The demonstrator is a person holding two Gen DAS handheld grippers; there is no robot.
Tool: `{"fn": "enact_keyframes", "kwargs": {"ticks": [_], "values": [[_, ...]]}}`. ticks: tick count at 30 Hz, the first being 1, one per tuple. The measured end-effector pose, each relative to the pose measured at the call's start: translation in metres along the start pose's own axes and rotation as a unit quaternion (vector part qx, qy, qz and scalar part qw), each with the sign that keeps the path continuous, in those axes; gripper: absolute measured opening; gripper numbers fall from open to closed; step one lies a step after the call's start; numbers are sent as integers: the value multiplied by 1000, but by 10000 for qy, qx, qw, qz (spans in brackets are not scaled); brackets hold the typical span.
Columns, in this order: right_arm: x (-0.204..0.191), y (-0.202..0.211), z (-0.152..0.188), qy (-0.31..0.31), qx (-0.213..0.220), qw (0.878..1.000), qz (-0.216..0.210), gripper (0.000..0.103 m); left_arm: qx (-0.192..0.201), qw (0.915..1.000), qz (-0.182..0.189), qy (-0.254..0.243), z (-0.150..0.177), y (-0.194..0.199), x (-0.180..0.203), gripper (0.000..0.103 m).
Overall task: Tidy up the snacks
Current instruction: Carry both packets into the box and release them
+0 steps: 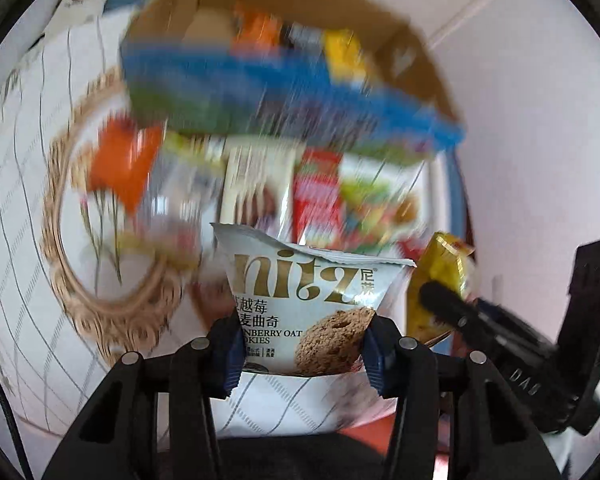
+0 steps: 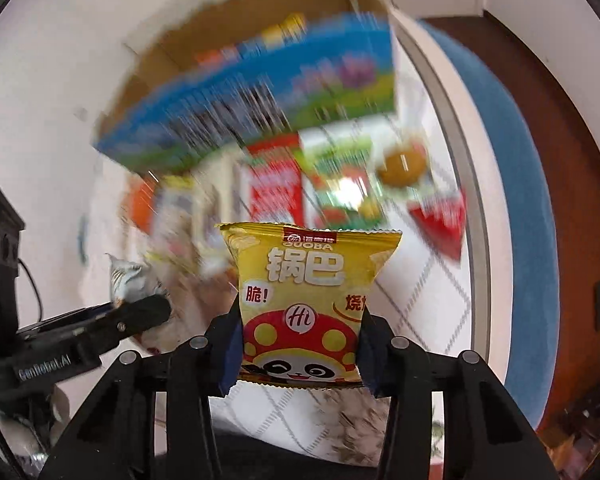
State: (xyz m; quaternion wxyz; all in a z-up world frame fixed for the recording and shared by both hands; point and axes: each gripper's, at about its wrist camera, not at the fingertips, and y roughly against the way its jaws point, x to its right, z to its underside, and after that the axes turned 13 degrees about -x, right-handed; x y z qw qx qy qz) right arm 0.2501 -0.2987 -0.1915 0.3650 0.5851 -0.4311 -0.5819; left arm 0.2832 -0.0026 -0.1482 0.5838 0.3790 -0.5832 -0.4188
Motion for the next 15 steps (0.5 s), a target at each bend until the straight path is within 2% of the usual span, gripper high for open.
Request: {"fn": "enact_keyframes", "kwargs": {"ticks": [3, 7, 10, 15], "values": [[-11, 36, -41, 187, 362, 9990, -207, 49, 338, 9994, -27, -72, -36, 35, 12, 46], [-25, 57, -104, 392, 805, 9960, 44, 49, 631, 9977, -257, -61, -98, 56, 23, 46], [-28, 55, -158, 447, 871, 9948, 269, 49, 628, 9970, -443, 19, -142, 60, 22, 46], [-26, 35, -240, 447, 708, 9941, 691, 49, 362, 9958, -782, 311, -215, 44, 0, 46]]}}
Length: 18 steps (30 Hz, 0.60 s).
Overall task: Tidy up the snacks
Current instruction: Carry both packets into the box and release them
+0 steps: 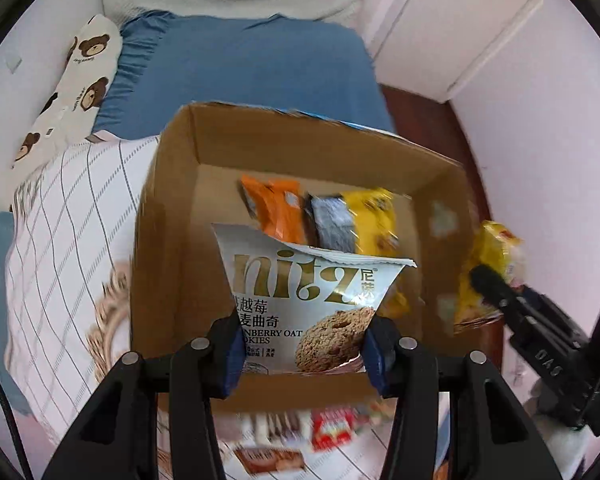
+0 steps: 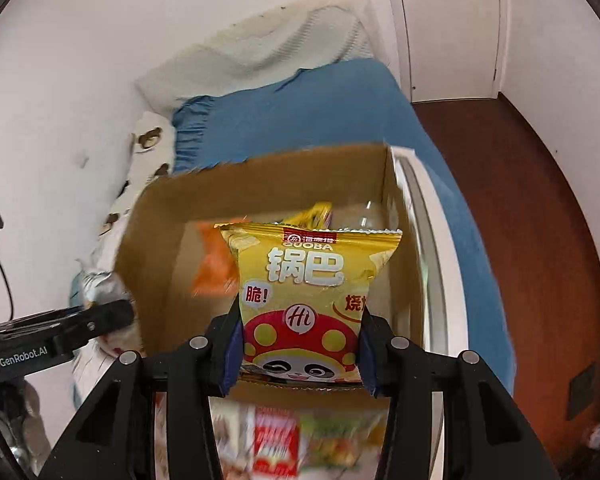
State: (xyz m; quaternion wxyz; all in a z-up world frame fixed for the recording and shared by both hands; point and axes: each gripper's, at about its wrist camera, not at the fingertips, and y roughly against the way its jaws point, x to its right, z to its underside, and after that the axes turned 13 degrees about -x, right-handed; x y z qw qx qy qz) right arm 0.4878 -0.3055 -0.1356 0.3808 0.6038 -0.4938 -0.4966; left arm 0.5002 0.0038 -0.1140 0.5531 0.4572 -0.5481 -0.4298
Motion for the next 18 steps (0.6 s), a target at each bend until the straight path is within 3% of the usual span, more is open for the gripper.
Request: {"fn": "enact_keyframes", "kwargs": {"ticks": [6, 15, 17, 18], "values": [[9, -48, -62, -20, -332, 9989, 343, 49, -355, 9978, -483, 287, -62, -37, -23, 46], [21, -90, -89, -133, -518, 9962, 689, 52, -689, 9940, -585, 620, -93, -70, -43, 47], [23, -97, -93, -126, -628, 9960, 623, 83, -655, 9944, -573, 598, -96, -70, -42, 55], [23, -96, -90, -138, -645, 9960, 607, 85, -625, 9949, -572, 542, -98, -70, -40, 76]]}}
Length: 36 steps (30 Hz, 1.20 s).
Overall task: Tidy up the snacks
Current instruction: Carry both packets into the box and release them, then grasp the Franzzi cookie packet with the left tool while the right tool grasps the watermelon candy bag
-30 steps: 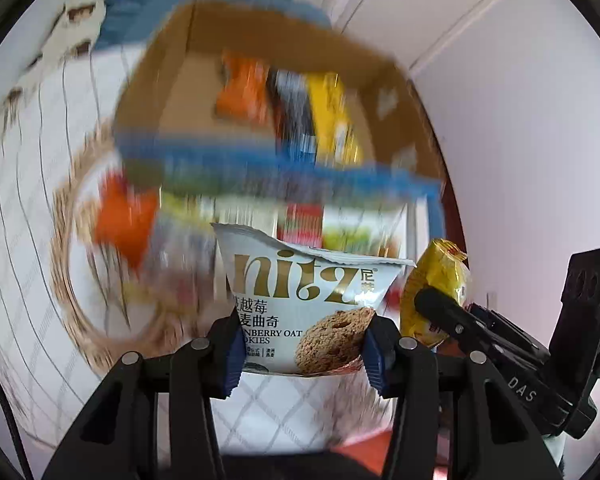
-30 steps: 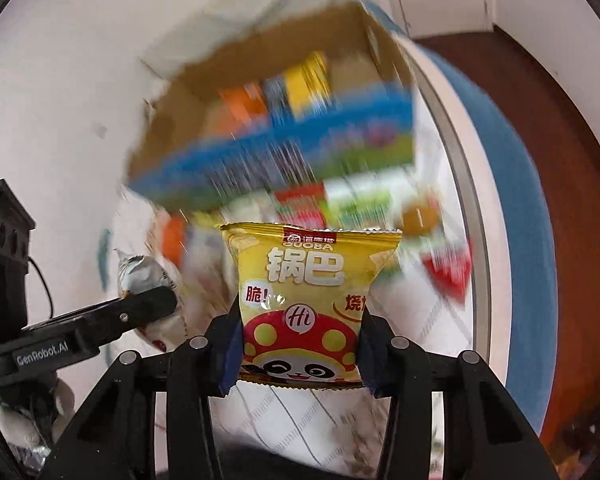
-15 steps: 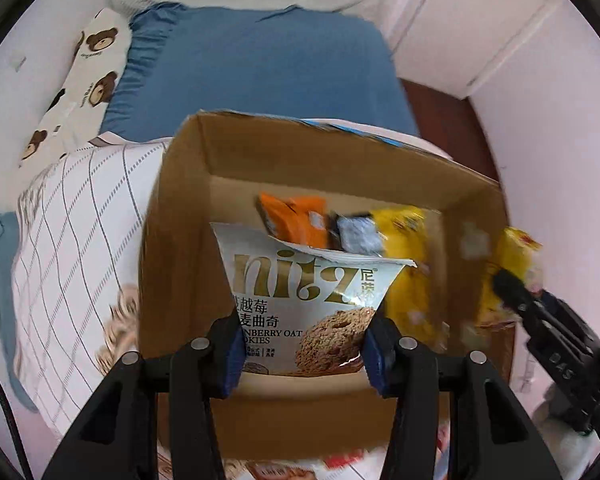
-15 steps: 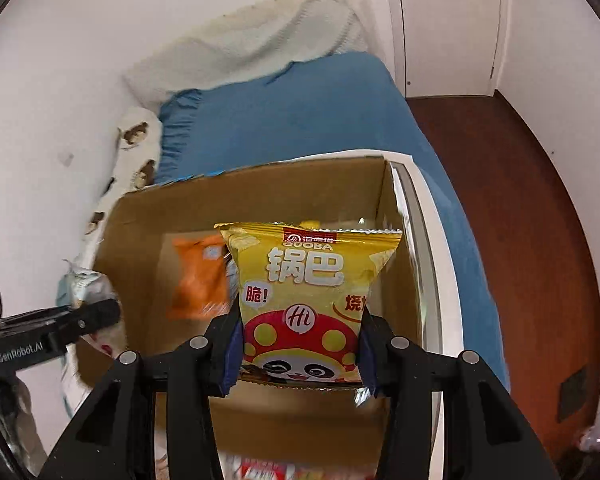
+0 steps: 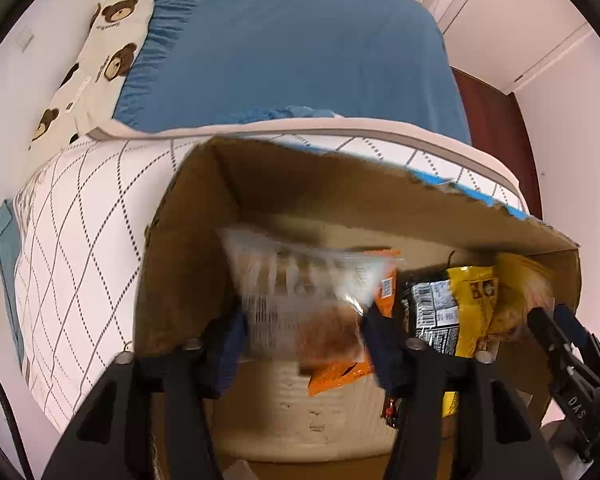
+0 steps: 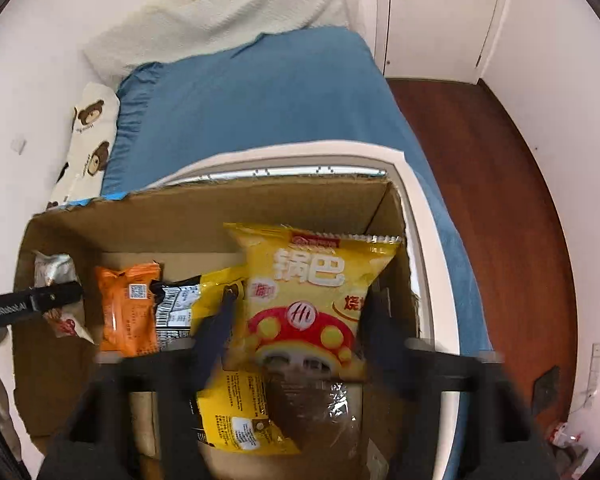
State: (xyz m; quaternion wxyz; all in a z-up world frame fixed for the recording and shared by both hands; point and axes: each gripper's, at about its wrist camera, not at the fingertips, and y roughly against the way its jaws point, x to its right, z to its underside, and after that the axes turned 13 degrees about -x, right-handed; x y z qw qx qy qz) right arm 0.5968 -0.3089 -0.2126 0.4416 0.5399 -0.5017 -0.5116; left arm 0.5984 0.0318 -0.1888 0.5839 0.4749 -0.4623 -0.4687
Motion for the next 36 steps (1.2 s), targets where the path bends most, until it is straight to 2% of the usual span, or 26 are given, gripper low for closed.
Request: {"fn": "enact_keyframes", "kwargs": {"ticks": [1, 2, 5, 13, 22, 36], "values": [[-3, -4, -1, 34, -43, 10000, 73, 87, 42, 10000, -29, -44, -1, 1, 2, 96], [-5, -5, -1, 73, -52, 9999, 127, 89, 110, 9999, -89, -72, 0, 3, 4, 98], [-10, -4, -1, 137, -87, 9996, 221, 97, 181, 9997, -85, -162, 2, 5, 8, 98], [-20, 4, 21, 154, -95, 9996, 212, 97, 343, 9989, -103, -300, 26, 9, 7, 98], [-27, 37, 74, 212, 247, 9993, 200, 97, 976, 9942, -233, -382, 80, 29, 4, 98], [-32, 107, 164, 332, 963, 9948, 71, 97, 1914, 9789, -175, -694, 182, 82, 13, 98]]}}
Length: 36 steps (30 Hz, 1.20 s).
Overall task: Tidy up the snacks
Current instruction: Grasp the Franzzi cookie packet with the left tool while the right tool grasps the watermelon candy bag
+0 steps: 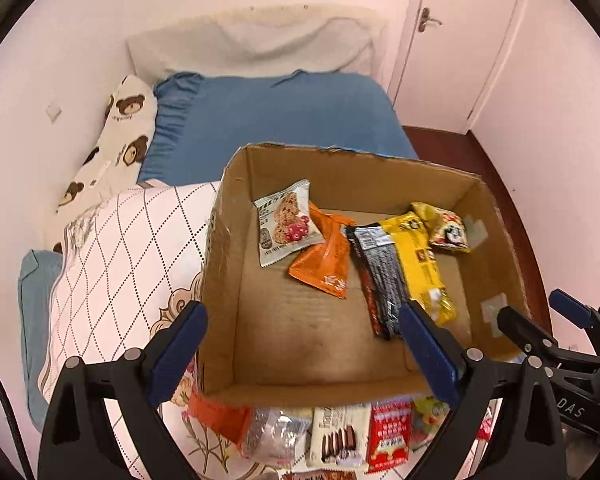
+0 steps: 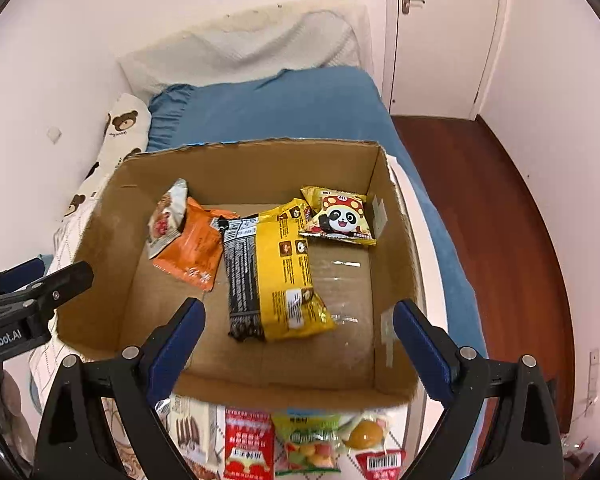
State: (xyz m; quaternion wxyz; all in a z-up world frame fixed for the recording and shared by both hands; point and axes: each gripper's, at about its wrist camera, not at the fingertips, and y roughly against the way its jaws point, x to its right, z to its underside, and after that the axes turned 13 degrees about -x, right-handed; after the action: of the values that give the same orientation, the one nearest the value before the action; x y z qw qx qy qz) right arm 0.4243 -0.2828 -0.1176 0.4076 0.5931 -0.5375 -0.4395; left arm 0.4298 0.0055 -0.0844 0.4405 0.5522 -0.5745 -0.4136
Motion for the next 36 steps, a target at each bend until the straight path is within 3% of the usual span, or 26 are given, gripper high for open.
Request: {"fn": "enact_keyframes", "kwargs": {"ticks": [8, 13, 19, 21, 22, 23, 30, 34, 35, 36], "values": [[-1, 41, 36, -72, 251, 9991, -334, 97, 198, 9997, 174, -14, 35, 34, 8, 98], [3, 47, 54, -189, 220, 9979, -574, 97, 125, 9998, 144, 18, 56, 33, 7, 98], [17, 12, 83, -348, -221, 9944, -978, 97, -540, 9983, 167, 154, 91, -13, 7, 98], [25, -9, 96, -443, -443, 9927, -1030, 80, -905, 9958, 100, 70, 102, -40, 13, 98], [27, -16, 98, -483, -537, 9919, -1044, 66, -1105, 9939, 74, -7, 106, -55, 17, 98], [32, -27, 104, -558, -664, 9902, -1094, 65, -1235, 9923, 76, -65, 110, -65, 21, 98], [54, -70, 125, -787, -1068, 9846, -1140, 63, -2129, 9768, 202, -105, 114, -141, 34, 95], [54, -87, 126, -779, -1213, 9833, -1114, 63, -2177, 9759, 27, -116, 112, -160, 39, 94], [52, -92, 125, -749, -1261, 9831, -1099, 63, -2134, 9769, -4, -104, 112, -161, 40, 91], [51, -98, 123, -710, -1312, 9827, -1093, 63, -2065, 9784, -67, -91, 113, -161, 40, 81]]}}
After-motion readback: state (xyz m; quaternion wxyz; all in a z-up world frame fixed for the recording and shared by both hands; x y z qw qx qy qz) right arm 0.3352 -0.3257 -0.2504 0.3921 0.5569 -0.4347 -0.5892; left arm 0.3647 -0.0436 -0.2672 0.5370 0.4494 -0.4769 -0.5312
